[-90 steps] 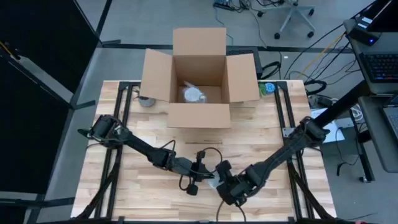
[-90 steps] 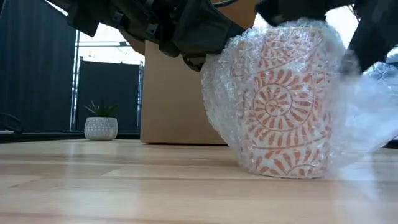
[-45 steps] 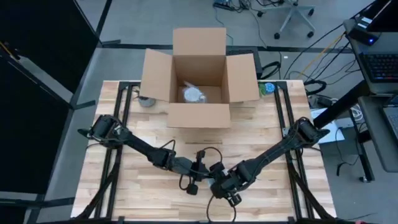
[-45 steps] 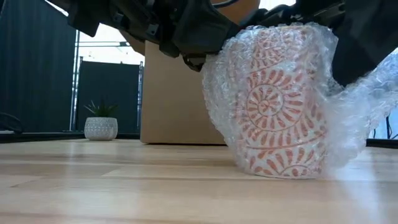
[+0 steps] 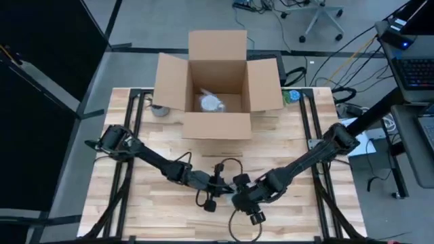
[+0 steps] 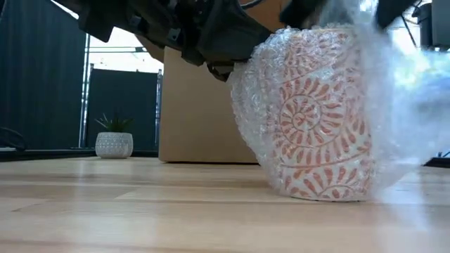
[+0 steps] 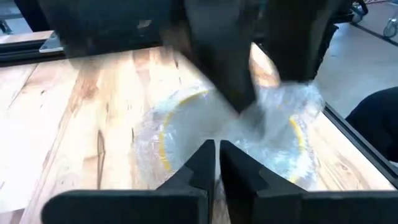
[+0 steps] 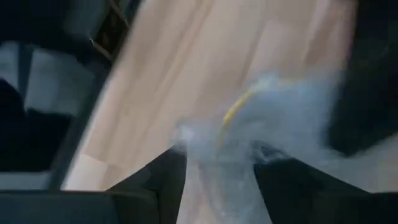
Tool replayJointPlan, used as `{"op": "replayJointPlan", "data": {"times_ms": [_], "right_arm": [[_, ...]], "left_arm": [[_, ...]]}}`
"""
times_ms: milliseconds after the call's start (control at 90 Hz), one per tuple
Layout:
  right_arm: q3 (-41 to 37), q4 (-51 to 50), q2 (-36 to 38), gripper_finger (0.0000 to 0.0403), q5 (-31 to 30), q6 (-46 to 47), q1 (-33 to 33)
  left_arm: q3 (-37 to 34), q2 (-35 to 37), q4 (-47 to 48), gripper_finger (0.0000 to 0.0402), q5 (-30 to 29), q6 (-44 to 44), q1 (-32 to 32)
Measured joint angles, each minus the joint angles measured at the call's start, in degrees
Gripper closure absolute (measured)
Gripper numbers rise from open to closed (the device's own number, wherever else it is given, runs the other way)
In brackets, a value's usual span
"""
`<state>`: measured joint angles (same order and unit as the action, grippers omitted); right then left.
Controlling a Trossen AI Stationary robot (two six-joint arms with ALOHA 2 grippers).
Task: Wrap mug
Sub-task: Wrap the orange mug with bubble wrap, then put the wrapped orange mug into the box
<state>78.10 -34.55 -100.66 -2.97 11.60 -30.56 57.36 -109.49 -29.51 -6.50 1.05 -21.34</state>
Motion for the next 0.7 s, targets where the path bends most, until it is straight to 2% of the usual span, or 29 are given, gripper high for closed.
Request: {"op": "replayJointPlan", "data": {"times_ms": [156, 233, 478, 700], "right_arm": [[0.04, -1.88, 3.39, 0.0236, -5.38, 0.0, -0.47], [0.07, -2.09, 3.3, 0.0236, -5.87, -0.05, -0.68], [0.19, -0.66, -5.57, 0.0236, -0.42, -0.94, -1.06], [0.72, 0.48, -12.28, 0.0236, -2.62, -2.44, -0.72]], "left_arm": [[0.0, 0.0, 0.01, 0.0391, 0.0, -0.02, -0.02], [0.0, 0.0, -0.03, 0.0391, 0.0, -0.02, -0.04], [0.02, 0.0, -0.12, 0.0391, 0.02, 0.01, -0.04], [0.02, -0.01, -0.12, 0.0391, 0.05, 0.01, -0.04]]}}
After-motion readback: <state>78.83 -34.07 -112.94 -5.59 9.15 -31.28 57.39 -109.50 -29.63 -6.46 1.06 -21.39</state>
